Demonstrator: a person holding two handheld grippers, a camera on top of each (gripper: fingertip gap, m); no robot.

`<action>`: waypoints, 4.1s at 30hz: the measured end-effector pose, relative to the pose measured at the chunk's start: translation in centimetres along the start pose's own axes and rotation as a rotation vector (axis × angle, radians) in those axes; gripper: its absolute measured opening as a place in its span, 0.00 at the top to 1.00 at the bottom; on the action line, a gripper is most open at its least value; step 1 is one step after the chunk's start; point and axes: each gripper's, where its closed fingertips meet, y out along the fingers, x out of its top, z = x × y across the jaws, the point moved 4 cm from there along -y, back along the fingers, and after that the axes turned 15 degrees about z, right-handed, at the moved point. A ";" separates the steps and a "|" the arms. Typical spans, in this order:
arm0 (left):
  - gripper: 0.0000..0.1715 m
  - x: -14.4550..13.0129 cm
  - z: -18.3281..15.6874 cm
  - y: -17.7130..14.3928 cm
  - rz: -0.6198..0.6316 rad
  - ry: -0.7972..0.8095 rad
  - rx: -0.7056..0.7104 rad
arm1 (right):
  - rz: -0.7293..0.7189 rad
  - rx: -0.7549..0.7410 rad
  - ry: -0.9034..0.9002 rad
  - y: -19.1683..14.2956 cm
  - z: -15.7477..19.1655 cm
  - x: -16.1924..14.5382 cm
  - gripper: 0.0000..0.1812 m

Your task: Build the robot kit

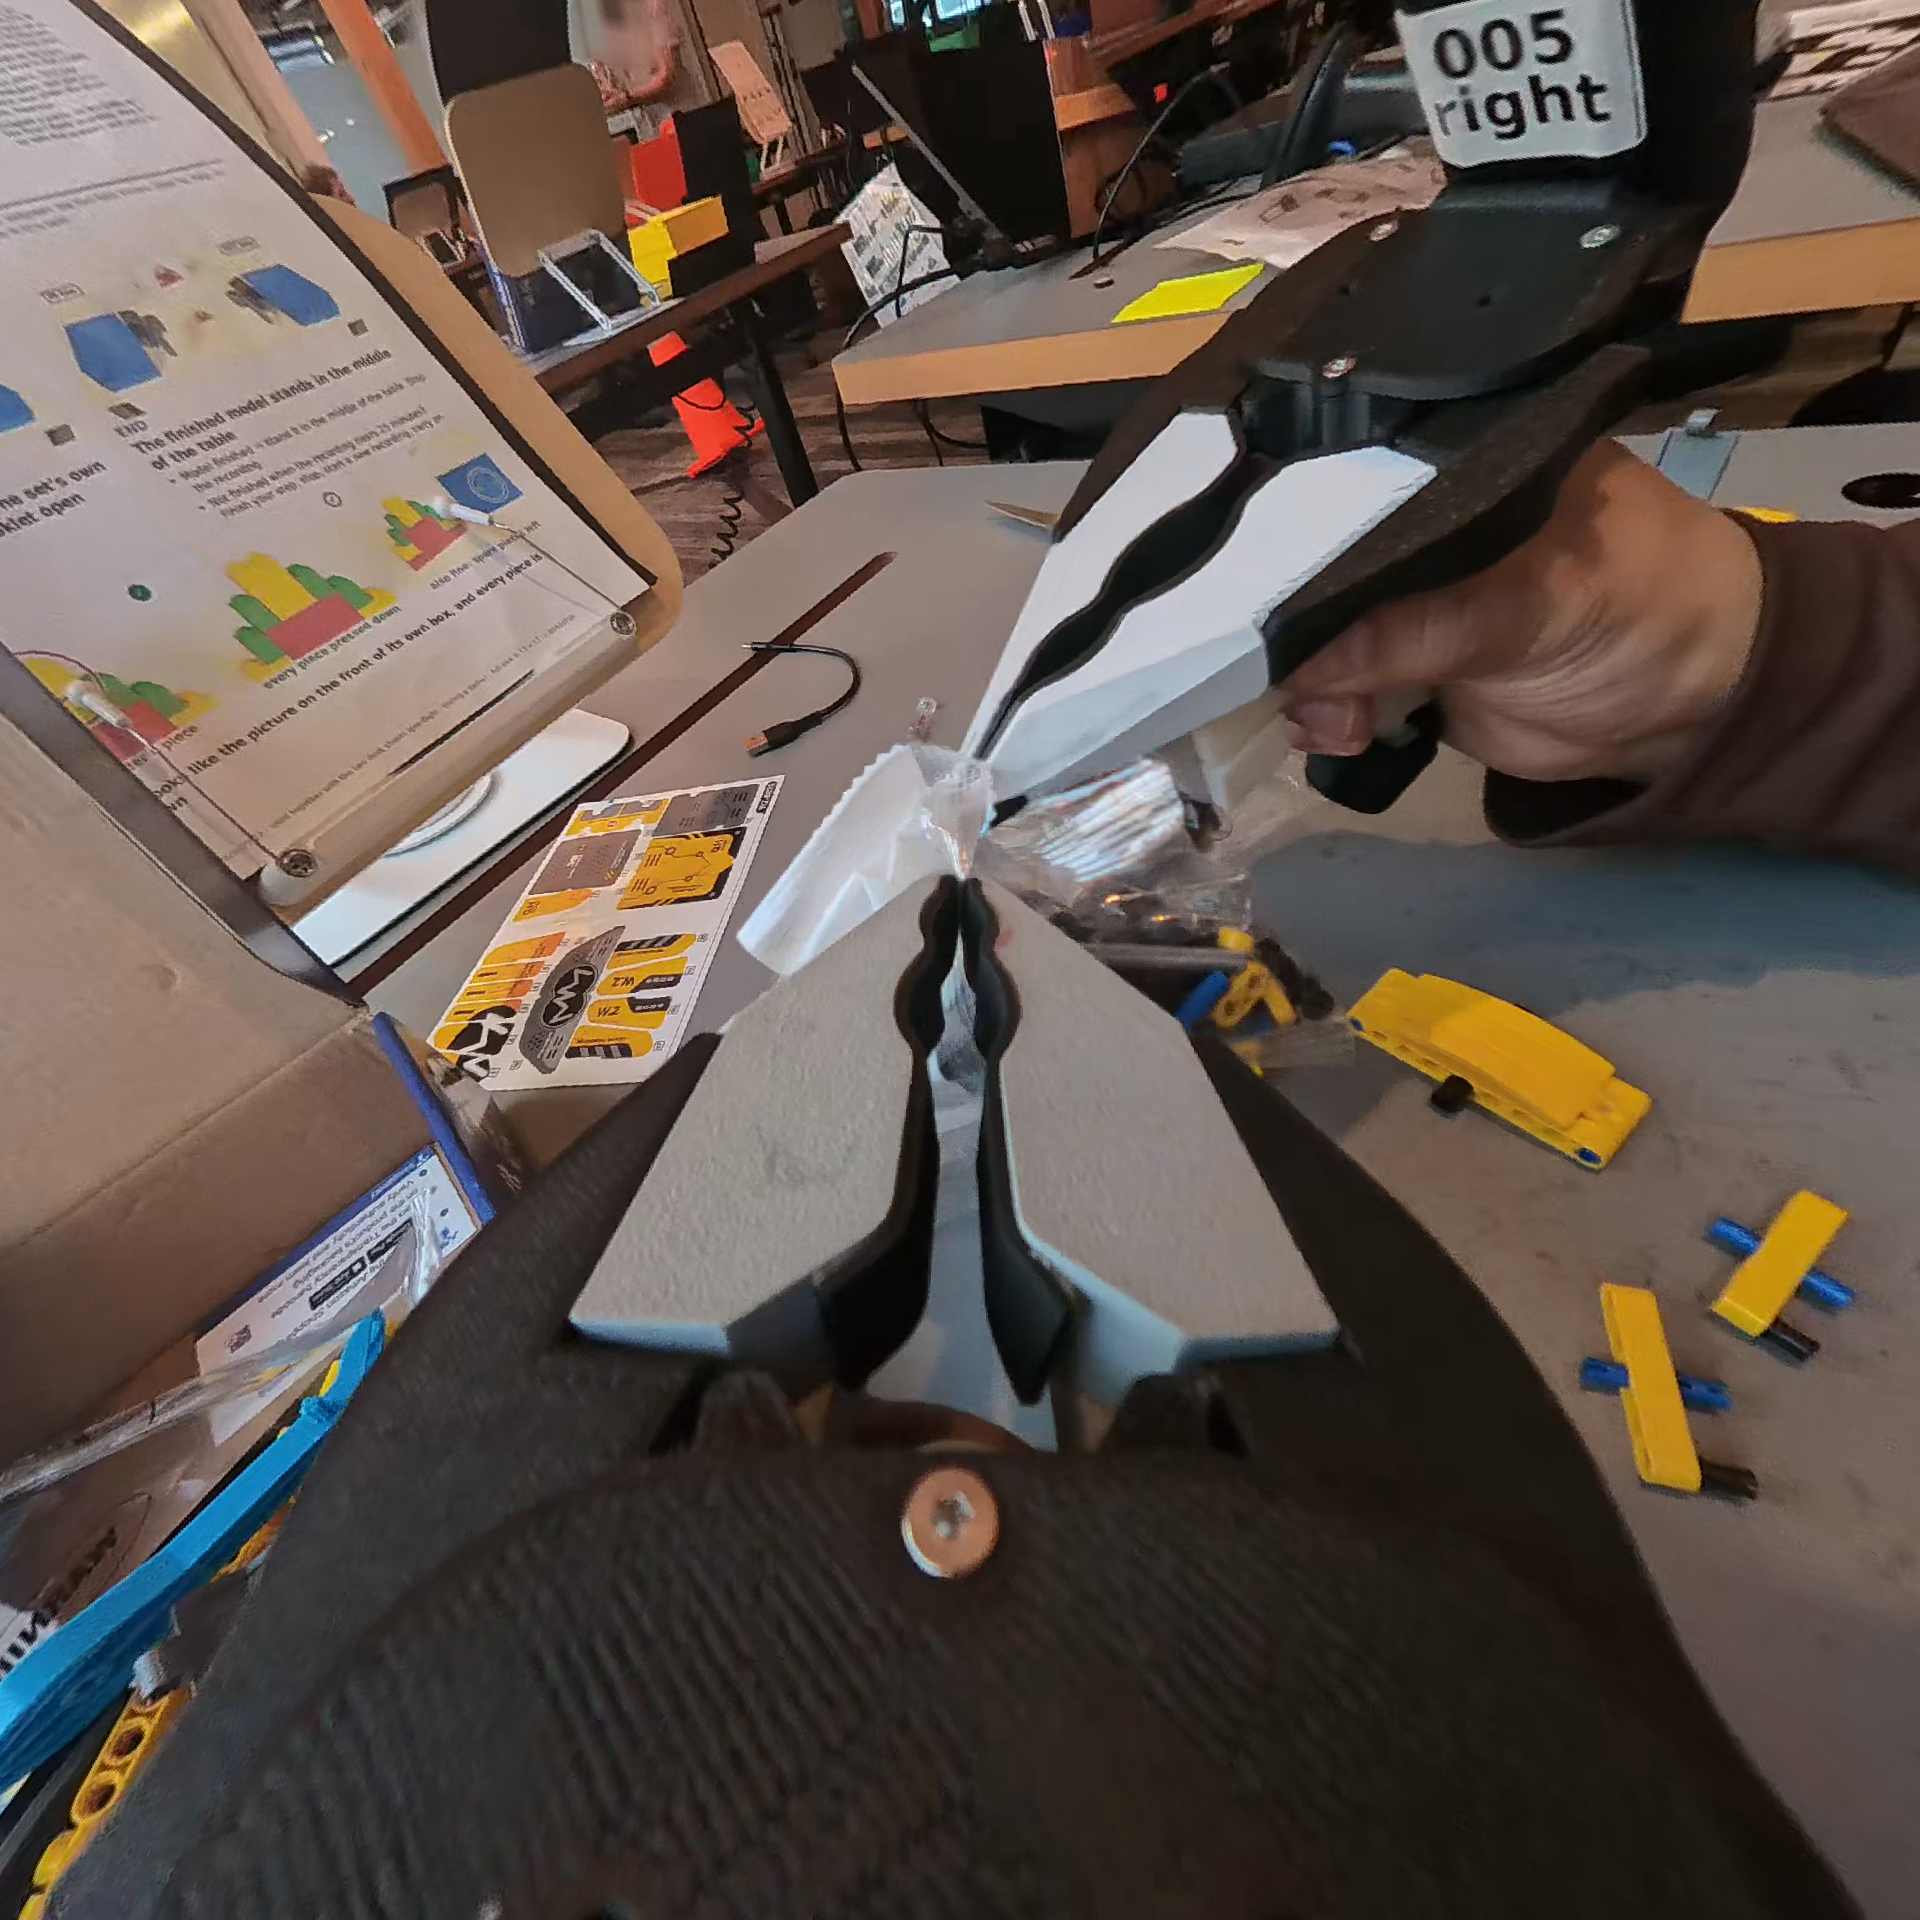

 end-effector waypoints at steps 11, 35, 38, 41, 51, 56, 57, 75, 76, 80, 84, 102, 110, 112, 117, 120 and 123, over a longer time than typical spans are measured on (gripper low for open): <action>1.00 0.1 0.0 0.5 0.021 0.028 0.126 | -0.001 -0.010 0.101 0.8 -1.3 0.2 1.00; 1.00 0.8 1.4 0.4 -0.050 -0.027 0.276 | -0.120 -0.072 0.184 2.1 -2.9 2.1 1.00; 1.00 0.5 2.4 -0.2 -0.085 -0.093 0.208 | -0.134 -0.009 0.131 2.1 -2.6 1.7 1.00; 1.00 0.1 2.6 -0.4 -0.072 -0.087 0.168 | -0.095 -0.015 0.040 2.0 -2.3 1.2 0.98; 1.00 0.5 1.6 -0.8 -0.090 -0.079 0.071 | -0.082 -0.094 -0.204 0.7 -1.2 1.3 0.98; 1.00 0.0 1.5 -0.4 -0.055 -0.091 0.035 | -0.056 -0.092 -0.227 0.7 -1.0 1.0 1.00; 0.98 -0.3 1.6 -0.1 -0.024 -0.084 0.040 | -0.031 -0.090 -0.222 1.0 -1.0 0.8 1.00; 1.00 0.2 2.6 -0.1 -0.022 0.026 0.351 | -0.049 -0.150 -0.015 3.1 -1.2 2.7 1.00; 1.00 0.3 2.7 0.0 -0.027 0.031 0.372 | -0.060 -0.152 0.012 3.2 -1.4 2.8 1.00; 1.00 1.1 2.7 0.1 -0.062 0.028 0.428 | -0.113 -0.164 0.104 2.9 -2.0 3.1 1.00; 1.00 1.2 2.6 0.2 -0.063 0.030 0.453 | -0.148 -0.130 0.195 3.1 -2.4 3.2 1.00; 1.00 0.4 2.7 -0.1 -0.086 -0.081 0.344 | -0.185 -0.142 0.285 1.5 -5.8 2.1 1.00; 0.79 -0.1 3.4 -0.2 -0.071 -0.104 0.254 | -0.121 -0.019 0.177 3.5 -2.8 2.4 1.00; 0.82 -0.1 3.3 -0.1 -0.065 -0.071 0.277 | -0.098 -0.012 0.136 3.8 -2.3 2.5 1.00; 0.91 -0.3 3.2 -0.3 -0.058 -0.046 0.255 | -0.069 0.048 0.057 4.1 -1.0 2.4 1.00; 0.90 -0.7 3.3 -0.2 -0.035 -0.063 0.206 | -0.063 0.059 0.042 3.9 -1.0 2.2 1.00; 0.92 -0.8 3.1 -0.2 -0.034 -0.064 0.175 | -0.056 0.073 0.041 4.0 -0.9 2.1 1.00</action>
